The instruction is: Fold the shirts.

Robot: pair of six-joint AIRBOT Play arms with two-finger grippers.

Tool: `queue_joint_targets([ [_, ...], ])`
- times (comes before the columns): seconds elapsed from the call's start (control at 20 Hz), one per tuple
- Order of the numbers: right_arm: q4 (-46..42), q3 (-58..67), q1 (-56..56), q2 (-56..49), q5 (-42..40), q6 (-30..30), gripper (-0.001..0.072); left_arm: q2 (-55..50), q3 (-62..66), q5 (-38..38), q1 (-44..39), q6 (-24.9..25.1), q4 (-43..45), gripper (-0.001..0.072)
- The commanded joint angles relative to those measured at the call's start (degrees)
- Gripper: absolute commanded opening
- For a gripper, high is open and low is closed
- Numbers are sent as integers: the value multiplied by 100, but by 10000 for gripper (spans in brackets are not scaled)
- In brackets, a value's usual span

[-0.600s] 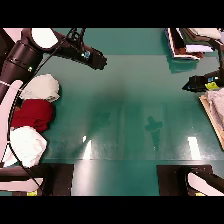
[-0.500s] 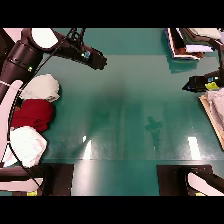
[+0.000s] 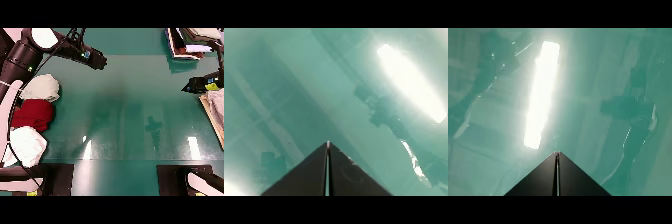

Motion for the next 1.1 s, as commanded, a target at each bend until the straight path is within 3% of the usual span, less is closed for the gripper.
queue_joint_targets([
  [0.0, -7, -2, 4, 2, 146, 0, 18, 0, 0, 2, -2, 2, 0, 35],
  [0.15, -4, -2, 4, 2, 149, 2, 19, 0, 0, 299, -2, 7, -70, 35],
  [0.3, -4, -2, 4, 2, 149, 2, 19, 61, 90, 319, 280, -256, 566, 35],
  [0.45, -2, -2, 4, 2, 160, 2, 19, 203, 107, -492, 1283, -911, 1700, 35],
  [0.55, 0, -2, 4, 0, 120, 2, 18, 186, 103, -927, 2041, -962, 1947, 35],
  [0.7, 0, -2, 4, 0, -20, 2, 18, 184, -273, -874, 2900, -960, 1941, 53],
  [0.75, 0, -2, 4, 0, -24, 4, 18, 184, -492, -726, 3062, -964, 1941, 314],
  [0.8, -2, -2, 4, 0, -20, 4, 18, 181, -765, -498, 3193, -975, 1939, 699],
  [1.05, 4, -2, 7, 0, -22, 7, 18, 114, -2315, 1047, 3344, -1051, 1965, 720],
])
